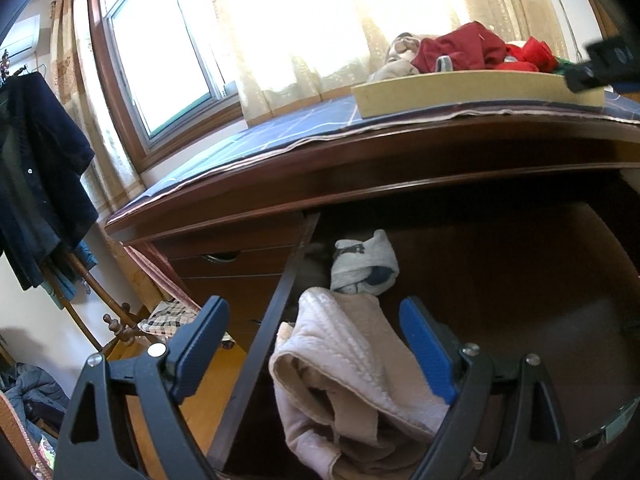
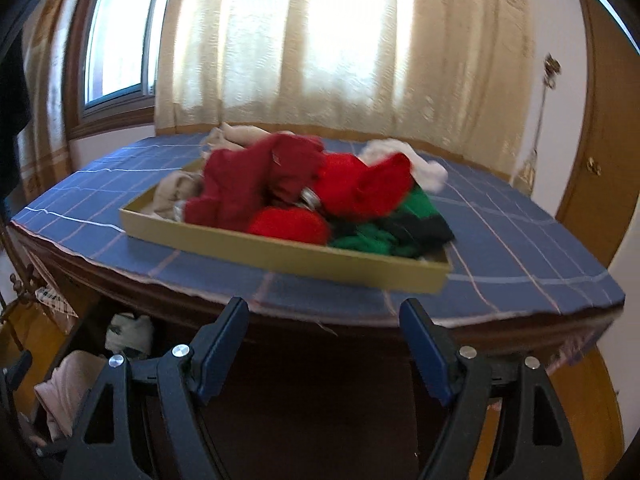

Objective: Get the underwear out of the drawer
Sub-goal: 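Move the right tool back into the drawer toward the cream underwear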

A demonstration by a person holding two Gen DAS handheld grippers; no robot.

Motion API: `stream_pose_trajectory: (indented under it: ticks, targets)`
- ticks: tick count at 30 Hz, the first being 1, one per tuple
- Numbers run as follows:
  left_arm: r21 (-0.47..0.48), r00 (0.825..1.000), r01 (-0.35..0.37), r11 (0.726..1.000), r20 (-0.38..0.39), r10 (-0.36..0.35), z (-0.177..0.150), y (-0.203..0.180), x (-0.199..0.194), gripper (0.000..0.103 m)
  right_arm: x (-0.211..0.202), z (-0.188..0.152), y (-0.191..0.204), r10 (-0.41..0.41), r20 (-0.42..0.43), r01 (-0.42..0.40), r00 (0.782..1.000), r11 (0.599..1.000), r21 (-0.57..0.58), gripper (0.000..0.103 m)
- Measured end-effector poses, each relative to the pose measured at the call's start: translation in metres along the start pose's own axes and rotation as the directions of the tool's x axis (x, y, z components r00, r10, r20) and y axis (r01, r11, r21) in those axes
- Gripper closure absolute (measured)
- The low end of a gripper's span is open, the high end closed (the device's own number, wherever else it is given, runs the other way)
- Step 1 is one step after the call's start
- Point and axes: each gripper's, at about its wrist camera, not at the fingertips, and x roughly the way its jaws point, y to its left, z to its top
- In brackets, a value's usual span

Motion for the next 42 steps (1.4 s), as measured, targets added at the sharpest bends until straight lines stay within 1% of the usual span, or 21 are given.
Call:
stream_pose_trajectory:
  ticks: [6, 17, 29, 32, 33, 35, 36, 38, 41, 42]
  targets:
    - [-0.001, 1.000, 0.000, 1.000, 0.000, 0.000, 0.000, 0.000, 0.000, 0.014, -0.002, -0.011, -0.010, 0.002, -0.032, -0.002, 0.999, 1.000, 0.016, 0.023]
    - [-0.003, 1.000, -0.001, 1.000, 0.002, 0.001, 0.000, 0.001, 0.000, 0.014, -0.011, -0.018, -0.007, 0.004, -0.049, -0.005, 0.999, 1.000, -0.016, 0.023]
    - [-0.003, 1.000, -0.001, 1.000, 0.001, 0.001, 0.000, 0.000, 0.000, 0.014, -0.013, -0.026, 0.001, -0.013, -0.062, 0.009, 0.998, 0.998, -0.066, 0.023]
    - [-0.003, 1.000, 0.000, 1.000, 0.001, 0.000, 0.000, 0.000, 0.000, 0.014, -0.013, -0.028, 0.003, -0.006, -0.069, 0.001, 0.998, 0.998, -0.067, 0.023]
    - [-0.002, 1.000, 0.002, 1.000, -0.001, -0.002, 0.000, 0.000, 0.000, 0.014, -0.012, -0.028, 0.004, 0.002, -0.071, -0.006, 0.997, 0.998, -0.066, 0.023]
    - [-0.002, 1.000, 0.013, 1.000, -0.008, -0.013, 0.000, 0.001, 0.000, 0.014, -0.012, -0.029, 0.005, 0.046, -0.085, -0.051, 0.995, 0.997, -0.062, 0.023]
    - [-0.003, 1.000, 0.017, 1.000, -0.009, -0.017, 0.000, 0.001, 0.000, 0.014, -0.012, -0.030, 0.006, 0.082, -0.099, -0.088, 0.992, 0.994, -0.058, 0.023]
    - [-0.001, 1.000, 0.026, 1.000, -0.005, -0.026, 0.000, 0.002, -0.001, 0.014, -0.010, -0.032, 0.010, 0.123, -0.122, -0.132, 0.985, 0.989, -0.062, 0.023]
    - [0.005, 1.000, 0.025, 1.000, -0.002, -0.025, 0.000, 0.002, -0.001, 0.014, -0.004, -0.037, 0.020, 0.199, -0.175, -0.214, 0.964, 0.974, -0.074, 0.023]
    - [0.009, 1.000, 0.028, 1.000, -0.004, -0.028, 0.000, 0.002, -0.001, 0.013, -0.001, -0.039, 0.023, 0.235, -0.198, -0.253, 0.952, 0.965, -0.071, 0.023]
